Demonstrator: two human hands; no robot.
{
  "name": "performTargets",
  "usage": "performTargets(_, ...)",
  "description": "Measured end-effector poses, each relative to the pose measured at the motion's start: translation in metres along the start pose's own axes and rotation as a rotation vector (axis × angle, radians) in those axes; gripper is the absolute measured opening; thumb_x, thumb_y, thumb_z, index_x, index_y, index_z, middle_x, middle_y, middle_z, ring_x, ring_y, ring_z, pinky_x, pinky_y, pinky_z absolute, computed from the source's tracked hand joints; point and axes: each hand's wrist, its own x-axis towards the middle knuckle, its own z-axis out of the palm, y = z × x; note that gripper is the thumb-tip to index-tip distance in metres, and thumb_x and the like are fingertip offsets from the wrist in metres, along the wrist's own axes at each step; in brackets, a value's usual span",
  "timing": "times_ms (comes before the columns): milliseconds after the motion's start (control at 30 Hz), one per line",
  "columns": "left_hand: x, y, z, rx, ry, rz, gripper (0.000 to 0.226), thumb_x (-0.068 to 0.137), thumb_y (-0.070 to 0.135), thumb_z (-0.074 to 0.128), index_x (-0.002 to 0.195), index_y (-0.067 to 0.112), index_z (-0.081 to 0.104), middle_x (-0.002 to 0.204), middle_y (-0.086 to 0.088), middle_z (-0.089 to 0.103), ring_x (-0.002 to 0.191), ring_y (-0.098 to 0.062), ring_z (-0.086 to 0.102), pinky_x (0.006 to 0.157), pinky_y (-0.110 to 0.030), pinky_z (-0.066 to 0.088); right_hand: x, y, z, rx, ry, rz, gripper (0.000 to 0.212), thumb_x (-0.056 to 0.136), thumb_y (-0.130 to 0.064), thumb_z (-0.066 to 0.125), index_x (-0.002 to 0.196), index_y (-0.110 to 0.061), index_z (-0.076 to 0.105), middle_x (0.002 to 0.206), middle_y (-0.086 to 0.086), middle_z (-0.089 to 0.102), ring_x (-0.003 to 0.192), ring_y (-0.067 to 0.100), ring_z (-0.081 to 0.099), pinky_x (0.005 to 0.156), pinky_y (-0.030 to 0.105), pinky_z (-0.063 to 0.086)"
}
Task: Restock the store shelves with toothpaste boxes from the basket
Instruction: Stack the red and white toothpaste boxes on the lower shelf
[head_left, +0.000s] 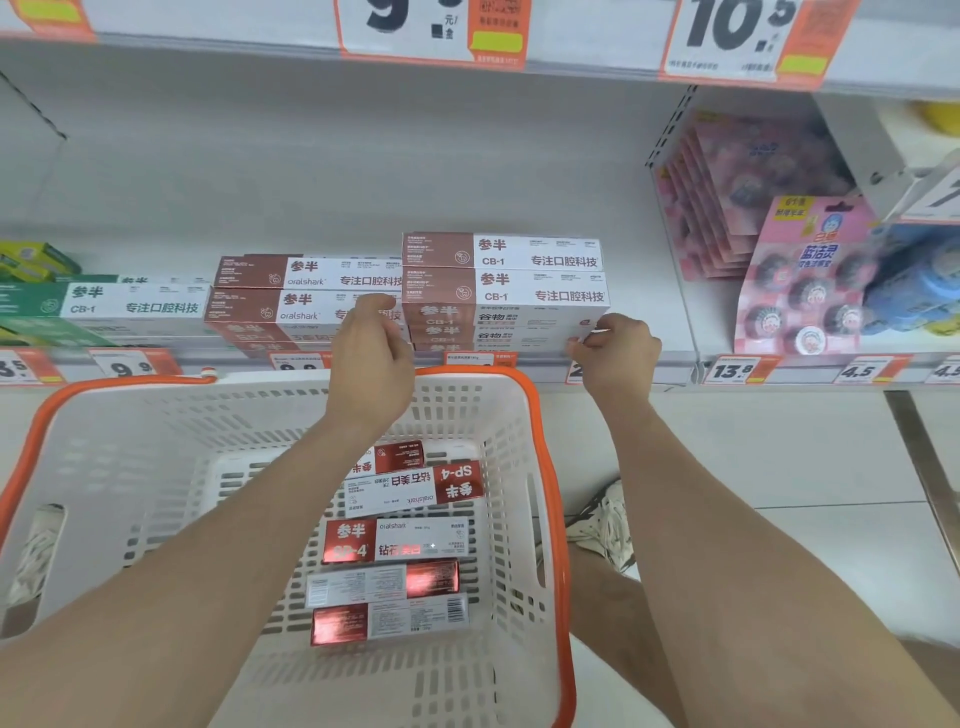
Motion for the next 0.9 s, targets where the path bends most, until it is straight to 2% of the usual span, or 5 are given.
performTargets(133,0.001,-0.003,-0.012,0.004,-0.035,0.003,0.039,0.099,-0.002,0.05,0.137,0.008,0.055,0.101,-0.002,0.064,0.094,-0.025,0.064,0.086,-0.038,0.053,-0.011,-0.006,0.003,-0.014,0.009,0.013,0.016,0.078,-0.007,0.072,0.09,-0.017,0.07,0.061,-0.011,0.068,0.08,0.024,0.073,0.076,0.028,0.054)
performTargets(367,0.001,-0.007,-0.02,0.031,-0.143,0.011,0.043,0.101,0.0,0.048,0.143,0.007,0.054,0.113,-0.004,0.064,0.101,-0.028,0.067,0.092,-0.044,0.055,-0.013,-0.011,0.002,-0.035,0.048,0.006,0.008,0.085,-0.003,0.071,0.087,-0.011,0.074,0.083,0.007,0.079,0.083,0.028,0.067,0.07,0.025,0.04)
performTargets(600,0.004,-0.003,-0.01,0.021,-0.166,-0.018,0.045,0.101,0.0,0.044,0.143,0.008,0.058,0.126,-0.006,0.067,0.091,-0.023,0.063,0.087,-0.032,0.052,-0.01,-0.008,-0.001,-0.051,0.035,-0.025,0.005,0.083,-0.003,0.071,0.078,-0.002,0.071,0.068,0.012,0.075,0.074,0.036,0.069,0.075,0.041,0.057)
performTargets(733,0.004,-0.004,-0.008,0.011,-0.152,-0.025,0.043,0.101,0.001,0.044,0.142,0.007,0.059,0.125,-0.004,0.068,0.09,-0.02,0.06,0.087,-0.031,0.051,-0.012,-0.003,0.001,-0.007,0.04,-0.018,0.015,0.086,-0.005,0.074,0.077,-0.016,0.069,0.073,0.009,0.077,0.076,0.03,0.071,0.067,0.018,0.05)
performTargets(900,0.002,-0.001,-0.008,0.002,-0.147,-0.005,0.037,0.1,-0.003,0.043,0.126,0.008,0.066,0.115,-0.002,0.067,0.087,-0.023,0.06,0.08,-0.029,0.047,-0.012,-0.003,0.0,0.035,0.045,0.014,0.006,0.087,-0.008,0.077,0.086,-0.013,0.076,0.084,0.006,0.079,0.081,0.026,0.072,0.075,0.029,0.053)
